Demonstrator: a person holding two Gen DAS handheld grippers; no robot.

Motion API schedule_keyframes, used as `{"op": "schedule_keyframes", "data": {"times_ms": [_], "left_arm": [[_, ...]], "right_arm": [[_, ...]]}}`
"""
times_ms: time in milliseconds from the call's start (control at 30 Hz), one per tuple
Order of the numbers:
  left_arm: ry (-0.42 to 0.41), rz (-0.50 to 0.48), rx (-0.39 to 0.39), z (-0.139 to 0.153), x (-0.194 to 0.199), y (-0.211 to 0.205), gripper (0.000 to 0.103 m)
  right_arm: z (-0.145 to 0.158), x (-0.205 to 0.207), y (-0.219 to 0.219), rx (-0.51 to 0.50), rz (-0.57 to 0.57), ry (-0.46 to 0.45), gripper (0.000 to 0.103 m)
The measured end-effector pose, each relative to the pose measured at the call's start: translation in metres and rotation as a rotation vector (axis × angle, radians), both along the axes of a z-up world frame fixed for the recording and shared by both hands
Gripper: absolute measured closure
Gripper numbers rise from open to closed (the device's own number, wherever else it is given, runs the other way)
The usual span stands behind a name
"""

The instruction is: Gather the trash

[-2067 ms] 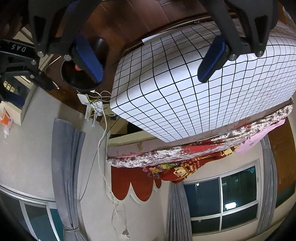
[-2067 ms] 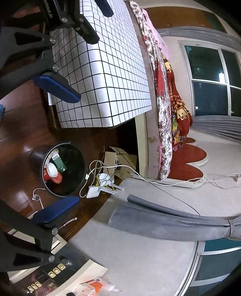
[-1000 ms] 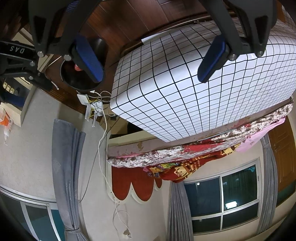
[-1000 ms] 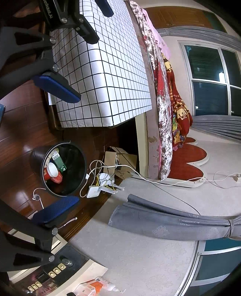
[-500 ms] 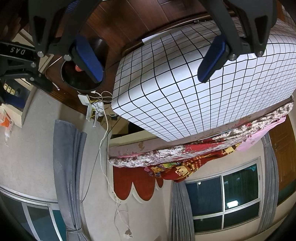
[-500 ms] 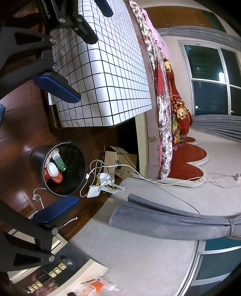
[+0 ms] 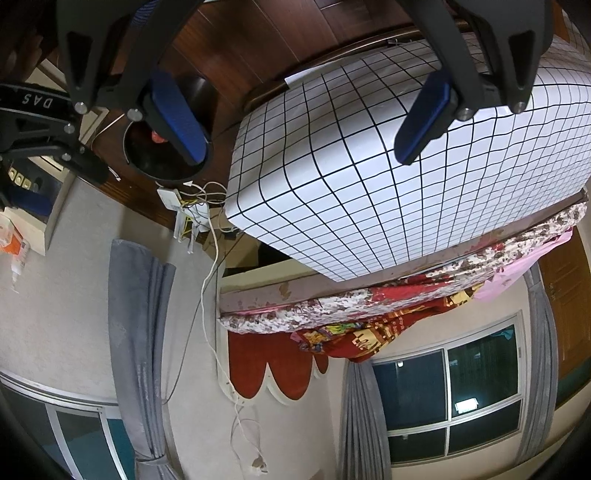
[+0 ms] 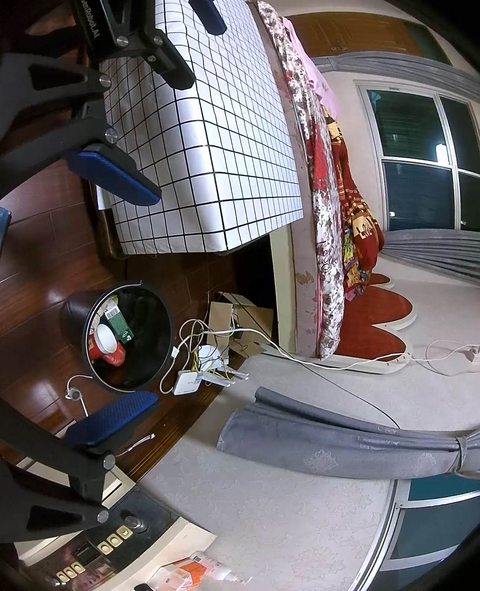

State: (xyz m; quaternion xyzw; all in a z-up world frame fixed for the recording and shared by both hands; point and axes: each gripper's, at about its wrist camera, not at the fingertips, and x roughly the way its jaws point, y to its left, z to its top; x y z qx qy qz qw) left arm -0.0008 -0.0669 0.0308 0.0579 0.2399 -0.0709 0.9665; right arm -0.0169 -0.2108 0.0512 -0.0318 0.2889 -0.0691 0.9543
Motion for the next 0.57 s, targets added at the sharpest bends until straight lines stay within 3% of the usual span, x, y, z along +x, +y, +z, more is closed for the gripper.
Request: {"op": "schedule_keyframes", "data": {"times_ms": [333, 567], "left_arm": [[-0.022, -0.013, 0.015, 0.0008, -0.0015, -0.0027, 0.001], [-0.016, -0.05, -0.016, 0.0035, -0.0002, -0.0008, 0.001]], "right_arm": [[-0.0025, -0.0006, 0.0006, -0.001, 0.0, 0.005, 0.001], [-0.0035, -0.0014, 0.0003, -0.001, 0.0, 0.008, 0.001]]}}
